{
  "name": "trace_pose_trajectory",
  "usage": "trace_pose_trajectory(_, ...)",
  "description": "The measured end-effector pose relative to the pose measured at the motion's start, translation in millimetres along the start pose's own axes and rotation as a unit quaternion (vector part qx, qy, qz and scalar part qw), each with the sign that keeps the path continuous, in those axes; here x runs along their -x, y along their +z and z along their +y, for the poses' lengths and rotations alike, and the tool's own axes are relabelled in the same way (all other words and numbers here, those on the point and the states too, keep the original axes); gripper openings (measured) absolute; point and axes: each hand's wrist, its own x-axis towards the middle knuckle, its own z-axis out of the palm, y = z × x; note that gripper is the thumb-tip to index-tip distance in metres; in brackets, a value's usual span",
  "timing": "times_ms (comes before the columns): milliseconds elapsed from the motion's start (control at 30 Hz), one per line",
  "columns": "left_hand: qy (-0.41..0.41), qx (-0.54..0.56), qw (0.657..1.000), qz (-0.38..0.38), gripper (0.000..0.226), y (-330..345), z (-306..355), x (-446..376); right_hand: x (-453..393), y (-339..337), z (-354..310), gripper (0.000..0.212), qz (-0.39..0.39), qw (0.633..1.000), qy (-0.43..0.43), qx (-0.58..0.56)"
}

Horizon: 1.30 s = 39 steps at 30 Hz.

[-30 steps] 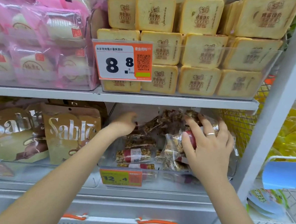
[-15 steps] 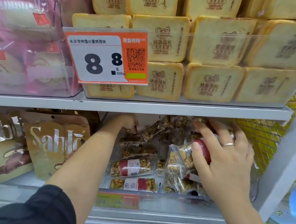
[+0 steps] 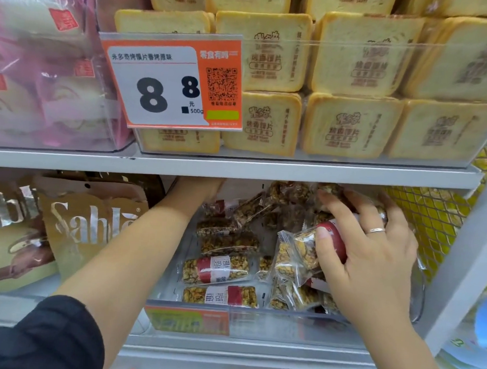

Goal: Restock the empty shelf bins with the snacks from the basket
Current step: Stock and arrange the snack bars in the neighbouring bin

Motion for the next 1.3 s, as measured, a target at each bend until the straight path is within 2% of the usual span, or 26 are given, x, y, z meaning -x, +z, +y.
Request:
trace_pose_trajectory(67,-0.011,0.079,0.993,0.091,0.02,-2.1,3.1,14.6,-0.6,-0.3,-0.1,0.044,-0.005,1.0,0.002,0.0)
trace_pose_trajectory(100,0.007,0.049,0.995,0.085,0.018,-0.4,8.7,22.7,-0.6,-0.6,0.3,0.044,-0.006,1.0,0.002,0.0)
trace_pose_trajectory(200,0.075,0.001,0.996,-0.054,0.025,17.5,26.4,51.6,0.7,-1.9,-0.1,0.045,-0.009,1.0,0.007,0.001)
trace_pose_trajectory(267,0.085,0.062,0.989,-0.108,0.029,28.8,32.2,64.5,0.9,-1.7,-0.8,0.045,-0.011,1.0,0.007,0.002)
trace_pose_trajectory(400,0.068,0.195,0.976,-0.068,0.038,30.9,32.4,70.7,1.6,-1.2,-0.9,0.041,0.001,1.0,0.0,-0.005)
trace_pose_trajectory(533,0.052,0.189,0.98,-0.037,0.029,20.0,36.0,78.9,2.1,-1.8,0.4,0.041,0.006,1.0,-0.001,-0.01)
trace_pose_trajectory(633,0.038,0.138,0.99,0.003,0.028,-1.9,44.5,107.3,0.7,-1.6,-0.1,0.042,0.003,1.0,0.003,-0.007)
trace_pose_trajectory(667,0.038,0.118,0.992,-0.01,0.03,-6.2,43.2,119.0,0.0,-1.6,-0.6,0.043,0.002,1.0,0.004,-0.004)
trace_pose_trajectory(733,0.067,0.054,0.991,-0.101,0.033,-10.9,36.8,142.0,-1.2,-0.6,-1.7,0.044,-0.002,1.0,0.008,-0.001)
trace_pose_trajectory(800,0.1,-0.021,0.969,-0.224,0.038,-14.6,27.2,155.5,-1.7,0.1,-1.9,0.045,-0.005,1.0,0.014,-0.001)
trace_pose_trajectory(867,0.101,-0.043,0.953,-0.283,0.042,-24.9,21.0,154.4,-2.1,0.6,-2.1,0.045,-0.008,1.0,0.018,0.0)
trace_pose_trajectory(900,0.092,-0.026,0.956,-0.276,0.044,-30.1,22.4,148.9,-2.2,0.8,-2.3,0.045,-0.007,1.0,0.019,0.002)
trace_pose_trajectory(967,0.07,0.027,0.977,-0.198,0.033,-28.9,25.1,122.0,-2.0,1.1,-2.7,0.045,-0.006,1.0,0.018,0.002)
trace_pose_trajectory(1033,0.069,-0.01,0.988,-0.138,0.032,-16.9,28.9,89.2,-1.7,0.7,-2.6,0.045,-0.006,1.0,0.02,0.001)
trace_pose_trajectory(1167,0.06,-0.126,0.972,-0.189,0.075,9.1,28.8,54.0,-1.9,-0.6,-1.4,0.046,-0.012,1.0,0.02,-0.002)
trace_pose_trajectory(1300,0.059,-0.15,0.974,-0.157,0.073,18.6,15.0,36.2,-4.2,0.8,-0.9,0.046,-0.011,1.0,0.016,-0.012)
